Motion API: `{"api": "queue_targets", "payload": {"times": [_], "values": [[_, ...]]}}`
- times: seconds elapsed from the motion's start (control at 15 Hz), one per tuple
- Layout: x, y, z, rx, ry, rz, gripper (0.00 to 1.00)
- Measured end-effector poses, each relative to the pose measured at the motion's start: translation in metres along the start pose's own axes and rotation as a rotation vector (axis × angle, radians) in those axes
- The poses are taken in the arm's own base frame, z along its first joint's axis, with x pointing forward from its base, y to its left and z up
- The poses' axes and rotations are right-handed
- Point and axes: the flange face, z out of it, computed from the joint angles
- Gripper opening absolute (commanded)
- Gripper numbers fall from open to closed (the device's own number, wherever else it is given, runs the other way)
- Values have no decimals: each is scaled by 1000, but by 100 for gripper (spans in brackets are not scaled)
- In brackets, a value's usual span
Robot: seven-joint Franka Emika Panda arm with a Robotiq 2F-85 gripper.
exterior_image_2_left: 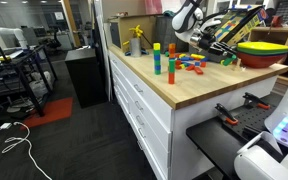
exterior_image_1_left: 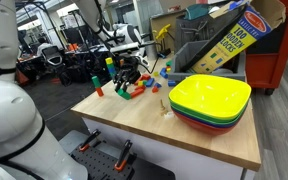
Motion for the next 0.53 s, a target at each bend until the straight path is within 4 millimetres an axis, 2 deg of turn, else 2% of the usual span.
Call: {"api": "queue_targets", "payload": {"times": [0.53], "values": [[13,-2,15,53,-89,-22,8]]}}
